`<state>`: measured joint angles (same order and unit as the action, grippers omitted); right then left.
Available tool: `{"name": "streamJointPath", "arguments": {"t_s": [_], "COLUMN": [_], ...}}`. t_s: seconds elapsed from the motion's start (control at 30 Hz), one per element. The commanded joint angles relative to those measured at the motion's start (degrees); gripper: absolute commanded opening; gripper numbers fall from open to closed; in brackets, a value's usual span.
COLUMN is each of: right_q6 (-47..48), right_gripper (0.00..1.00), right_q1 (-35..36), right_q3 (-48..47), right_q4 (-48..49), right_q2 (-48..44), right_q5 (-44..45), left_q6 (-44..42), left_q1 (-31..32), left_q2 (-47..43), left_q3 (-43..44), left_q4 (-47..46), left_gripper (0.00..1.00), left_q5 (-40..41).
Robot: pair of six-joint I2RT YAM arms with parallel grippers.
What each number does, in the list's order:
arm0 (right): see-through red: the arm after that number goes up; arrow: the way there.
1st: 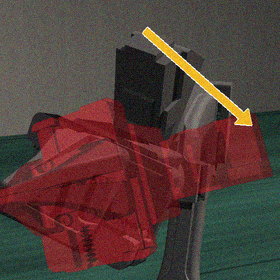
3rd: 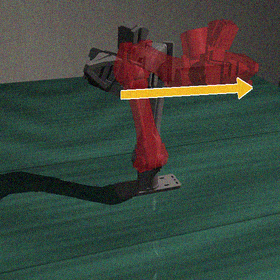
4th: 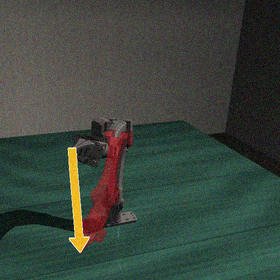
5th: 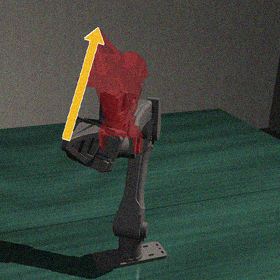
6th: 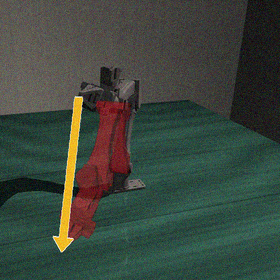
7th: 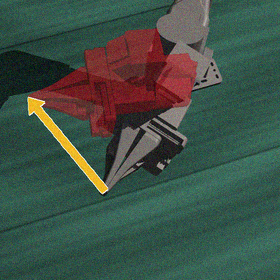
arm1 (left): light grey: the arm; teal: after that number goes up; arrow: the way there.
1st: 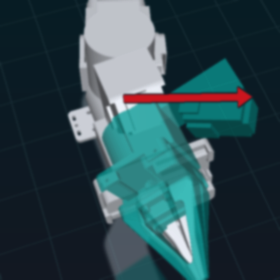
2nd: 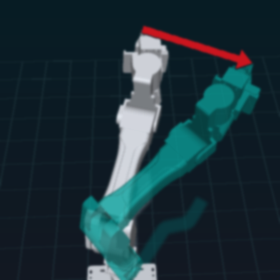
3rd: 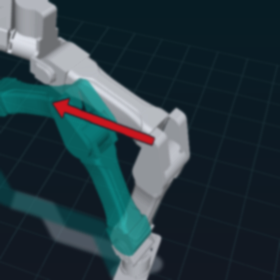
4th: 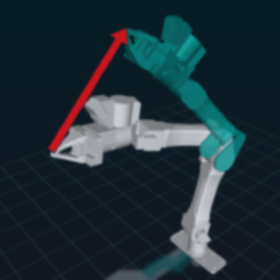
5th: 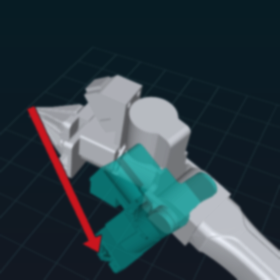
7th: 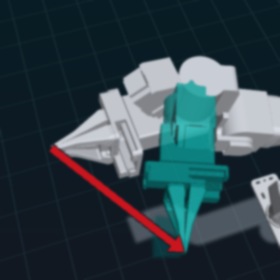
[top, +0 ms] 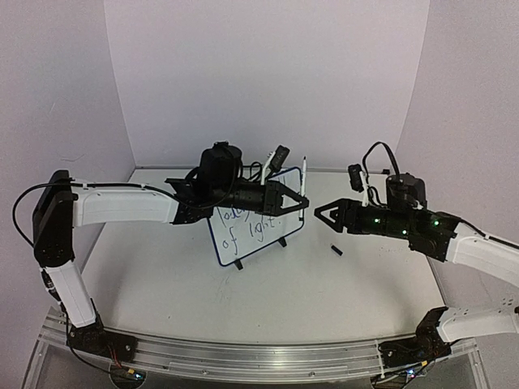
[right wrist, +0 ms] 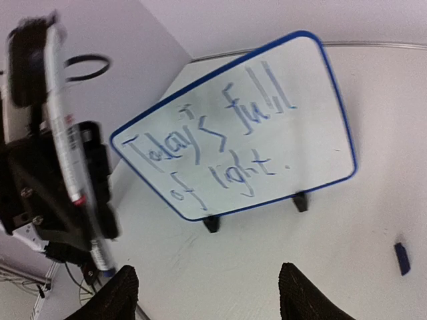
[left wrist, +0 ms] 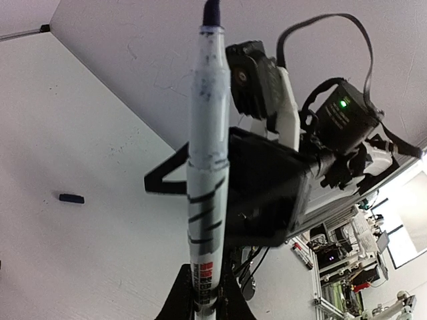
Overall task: Write a sentence on the whiteboard
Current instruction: Pass from the right arm to the left
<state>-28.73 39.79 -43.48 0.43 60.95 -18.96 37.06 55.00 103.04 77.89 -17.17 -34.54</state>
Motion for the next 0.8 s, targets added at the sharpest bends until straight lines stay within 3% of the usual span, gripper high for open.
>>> {"name": "streamJointPath", "arguments": {"t_s": [0.0, 0.2, 0.47, 0.77], "right_q6": [-3.41, -8.44, -10.76, -14.25], "right_gripper": [0.68, 0.66, 0.73, 0.74], "right_q1": [-6.33, -9.25, -9.37, -9.47], "right_q3": [-1.56, -1.11, -2.33, -3.37], "right_q4": [-11.83, -12.65, -10.42, -2.65], "right_q2": [1.82, 11.18, 20.77, 30.37], "right_q5": [8.73, 5.96, 8.83, 8.22], "left_q6": [-7.93, -14.59, -18.04, -21.14], "left_q1": [-0.85, -1.56, -2.0, -2.09], "left_q2": [-8.62, -13.08, -17.1, -18.93], "left_q3": [-0.83, -1.53, -4.2, -5.11], "left_q4": [11.43, 22.2, 25.19, 28.78], "left_gripper": [0.0, 0.0, 0.0, 0.0], "left_q5": [0.19, 0.52, -1.39, -3.07]}}
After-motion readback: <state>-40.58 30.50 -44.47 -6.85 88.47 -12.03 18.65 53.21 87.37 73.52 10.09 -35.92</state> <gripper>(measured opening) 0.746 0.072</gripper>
